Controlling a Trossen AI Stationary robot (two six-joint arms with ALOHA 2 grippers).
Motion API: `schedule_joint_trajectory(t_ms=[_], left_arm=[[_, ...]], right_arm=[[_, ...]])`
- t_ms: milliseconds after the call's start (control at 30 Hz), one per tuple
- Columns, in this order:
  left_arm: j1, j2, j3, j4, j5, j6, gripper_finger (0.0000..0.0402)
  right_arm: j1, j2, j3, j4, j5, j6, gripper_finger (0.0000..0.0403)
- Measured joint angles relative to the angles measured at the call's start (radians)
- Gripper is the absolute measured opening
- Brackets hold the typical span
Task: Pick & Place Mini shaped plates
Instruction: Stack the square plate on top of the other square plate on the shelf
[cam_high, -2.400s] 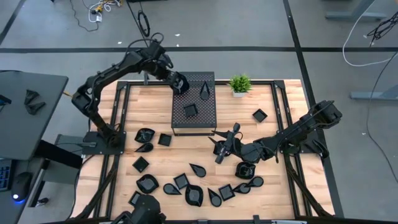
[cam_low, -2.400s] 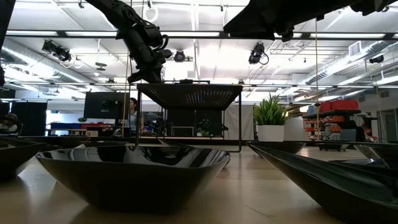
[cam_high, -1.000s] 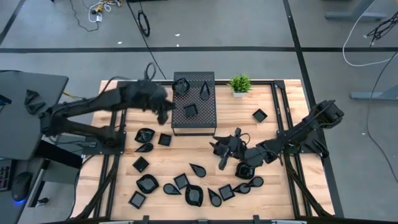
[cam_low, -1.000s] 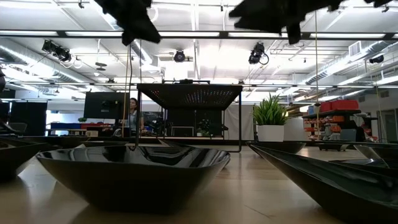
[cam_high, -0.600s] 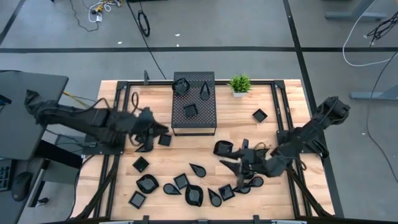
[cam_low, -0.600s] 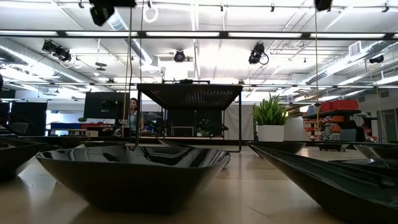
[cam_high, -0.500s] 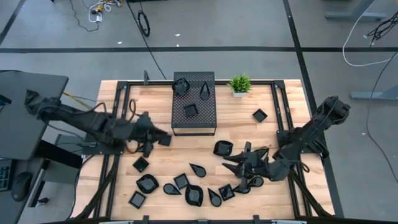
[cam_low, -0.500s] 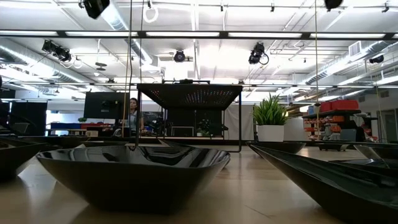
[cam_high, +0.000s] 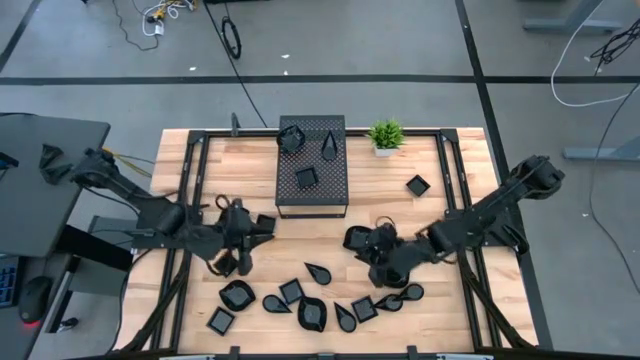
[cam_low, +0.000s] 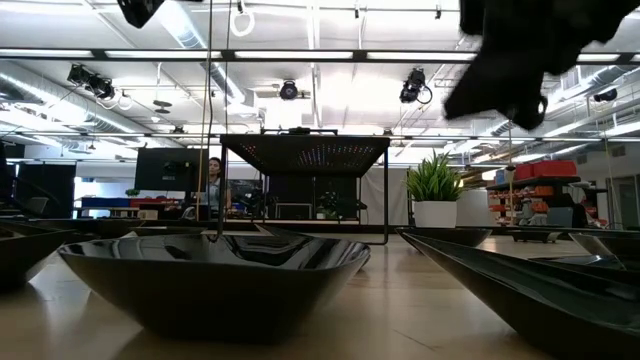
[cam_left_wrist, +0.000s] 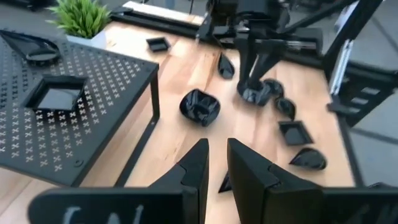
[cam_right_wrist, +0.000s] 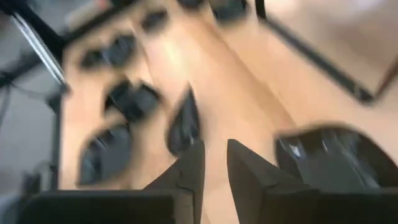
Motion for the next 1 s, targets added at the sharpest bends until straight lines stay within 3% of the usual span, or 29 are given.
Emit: schedule_joint_trajectory(t_ms=[300,400,533,700,1000], left_arm=[[0.001,0.129,0.0,0.006,-0.114,0.0,0.0061],[0.001,0.147,0.0,0.067,-0.077,-0.035,0.0061],[0.0,0.149,0.0,0.124,0.047,-0.154,0.0061],[-0.025,0.149,0.014,0.136,0.178,-0.322,0.0061],[-0.04,0.149,0.015,0.098,0.4,-0.486,0.0061]], right_arm=[[-0.244,-0.003,0.0,-0.323,-0.261,-0.005,0.0071],[-0.315,-0.025,0.011,-0.351,-0.425,-0.022,0.0076],[-0.371,-0.075,0.091,-0.449,-0.624,0.014,0.0093],[-0.37,-0.126,0.216,-0.561,-0.608,0.151,0.0102],[-0.234,-0.131,0.285,-0.476,-0.37,0.41,0.0069]])
